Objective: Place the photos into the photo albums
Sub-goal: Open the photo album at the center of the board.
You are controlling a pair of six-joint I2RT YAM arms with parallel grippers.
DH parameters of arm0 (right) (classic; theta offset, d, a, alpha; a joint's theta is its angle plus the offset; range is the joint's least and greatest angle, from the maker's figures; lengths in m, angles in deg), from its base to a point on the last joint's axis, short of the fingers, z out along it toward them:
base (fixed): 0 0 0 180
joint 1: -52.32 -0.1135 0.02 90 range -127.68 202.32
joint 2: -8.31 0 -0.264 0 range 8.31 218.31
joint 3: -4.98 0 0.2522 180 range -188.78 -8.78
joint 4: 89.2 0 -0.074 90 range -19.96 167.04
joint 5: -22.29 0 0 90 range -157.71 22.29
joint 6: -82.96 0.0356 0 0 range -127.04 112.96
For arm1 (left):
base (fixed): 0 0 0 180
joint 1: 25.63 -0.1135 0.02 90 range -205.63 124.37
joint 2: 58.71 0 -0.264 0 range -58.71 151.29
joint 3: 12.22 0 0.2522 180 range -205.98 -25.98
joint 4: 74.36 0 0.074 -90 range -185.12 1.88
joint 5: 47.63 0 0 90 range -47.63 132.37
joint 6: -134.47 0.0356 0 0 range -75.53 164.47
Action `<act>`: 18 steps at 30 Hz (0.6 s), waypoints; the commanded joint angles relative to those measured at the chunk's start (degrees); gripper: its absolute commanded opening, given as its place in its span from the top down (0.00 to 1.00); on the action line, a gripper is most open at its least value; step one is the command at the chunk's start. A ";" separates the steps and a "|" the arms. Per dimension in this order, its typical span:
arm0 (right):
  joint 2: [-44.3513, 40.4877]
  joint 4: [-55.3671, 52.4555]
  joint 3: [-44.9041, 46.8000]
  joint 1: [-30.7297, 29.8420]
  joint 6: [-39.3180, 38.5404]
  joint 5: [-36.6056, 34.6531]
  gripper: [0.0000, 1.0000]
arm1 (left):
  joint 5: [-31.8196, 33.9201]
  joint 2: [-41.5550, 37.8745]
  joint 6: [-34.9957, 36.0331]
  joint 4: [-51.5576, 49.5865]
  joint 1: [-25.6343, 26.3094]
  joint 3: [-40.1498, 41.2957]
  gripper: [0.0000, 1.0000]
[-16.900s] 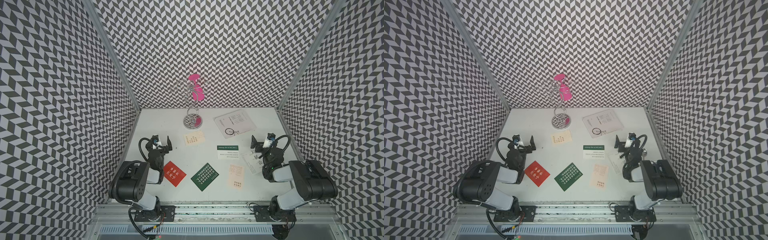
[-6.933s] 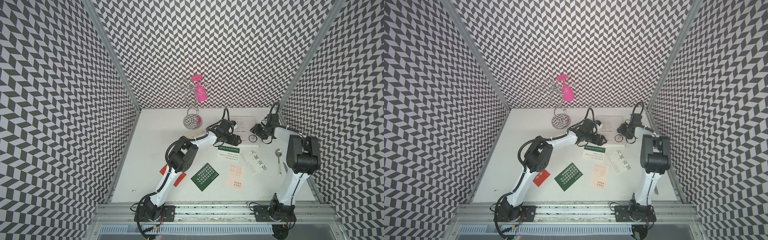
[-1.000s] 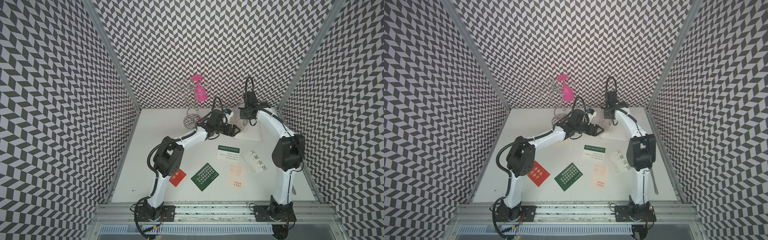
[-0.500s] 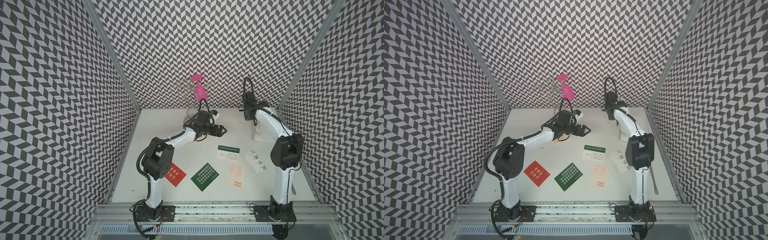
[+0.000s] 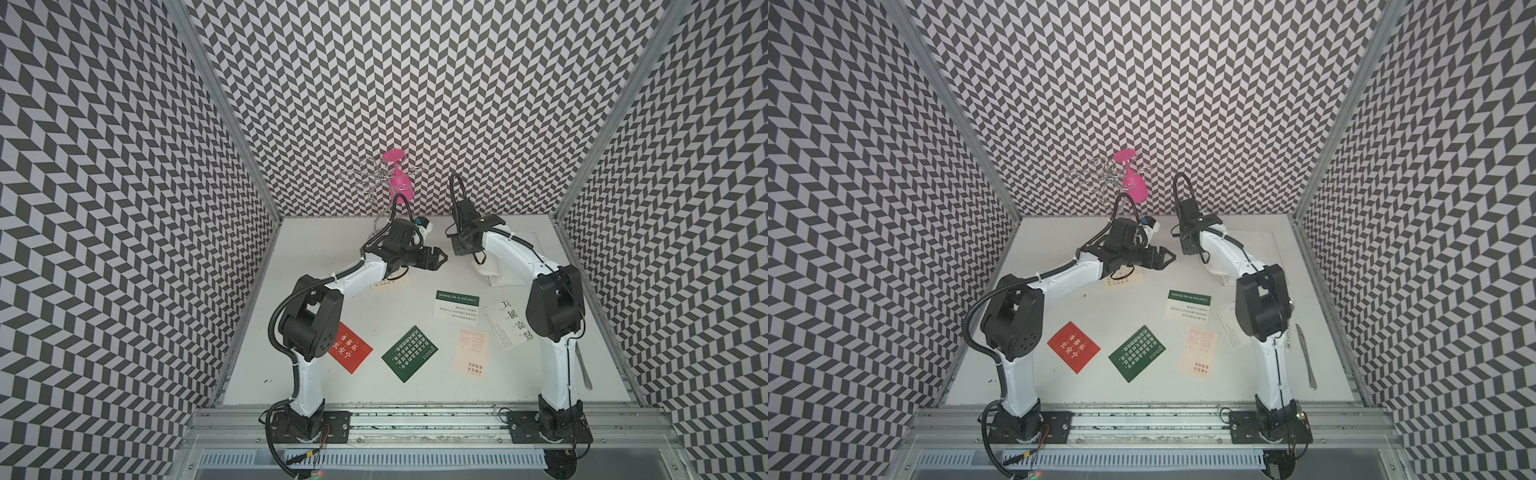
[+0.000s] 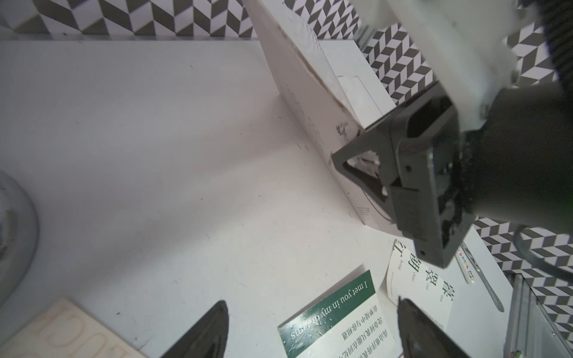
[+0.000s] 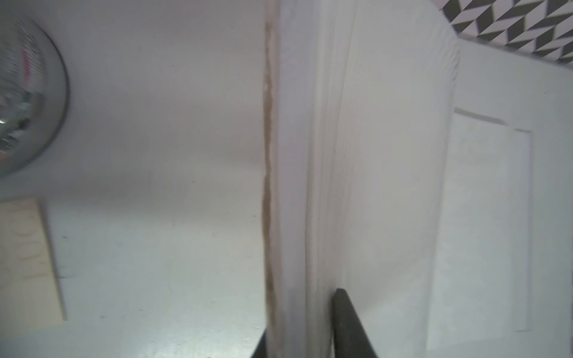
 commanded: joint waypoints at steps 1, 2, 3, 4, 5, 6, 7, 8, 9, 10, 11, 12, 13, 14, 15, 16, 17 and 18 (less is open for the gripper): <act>-0.27 2.71 1.22 0.42 1.89 9.84 0.64 | 2.41 -3.36 1.57 -0.53 -0.96 0.30 0.14; -0.14 2.78 1.36 0.42 1.91 11.24 0.61 | 2.41 -3.63 1.60 -0.52 -1.28 0.35 0.14; -0.05 2.90 1.55 0.42 1.92 12.65 0.58 | 2.55 -3.71 1.58 -0.54 -1.52 0.35 0.14; 0.06 2.93 1.86 0.42 1.93 14.40 0.56 | 2.83 -3.98 1.64 -0.65 -1.67 0.30 0.14; 0.00 3.19 2.31 0.42 1.91 15.91 0.55 | 3.12 -4.17 1.79 -0.67 -1.91 0.26 0.14; -0.08 3.48 2.92 0.42 2.03 17.24 0.54 | 3.47 -4.41 1.90 -0.67 -2.01 0.34 0.14; -0.38 4.12 3.78 0.43 2.18 18.41 0.52 | 3.83 -4.69 1.98 -0.66 -2.10 0.42 0.14; -0.78 4.93 4.76 0.43 2.30 19.41 0.51 | 4.09 -4.94 2.14 -0.63 -2.19 0.48 0.14; -1.19 5.54 5.58 0.46 2.56 20.56 0.50 | 4.36 -5.11 2.25 -0.61 -2.26 0.52 0.14; -1.70 6.46 6.54 0.51 2.77 21.96 0.48 | 4.74 -5.28 2.41 -0.58 -2.29 0.59 0.14; -2.40 7.75 7.68 0.57 3.27 23.56 0.46 | 4.92 -5.39 2.56 -0.57 -2.29 0.66 0.14; -3.08 8.75 8.73 0.60 3.67 25.00 0.44 | 5.05 -5.45 2.66 -0.52 -2.32 0.70 0.14; -3.74 10.14 9.76 0.60 4.13 27.25 0.41 | 5.18 -5.60 2.74 -0.54 -2.29 0.70 0.14; -4.22 11.16 10.43 0.68 4.55 29.88 0.36 | 5.23 -5.57 2.71 -0.52 -2.29 0.70 0.14; -4.56 11.90 10.89 0.85 4.88 32.71 0.34 | 5.20 -5.61 2.66 -0.48 -2.29 0.77 0.14; -4.90 12.99 11.41 1.02 5.42 35.55 0.32 | 5.14 -5.53 2.65 -0.46 -2.29 0.79 0.14; -5.34 14.06 11.98 1.25 6.13 37.74 0.31 | 5.07 -5.48 2.69 -0.39 -2.29 0.79 0.14; -5.64 15.00 12.51 1.49 6.90 39.07 0.31 | 5.11 -5.42 2.69 -0.45 -2.29 0.79 0.14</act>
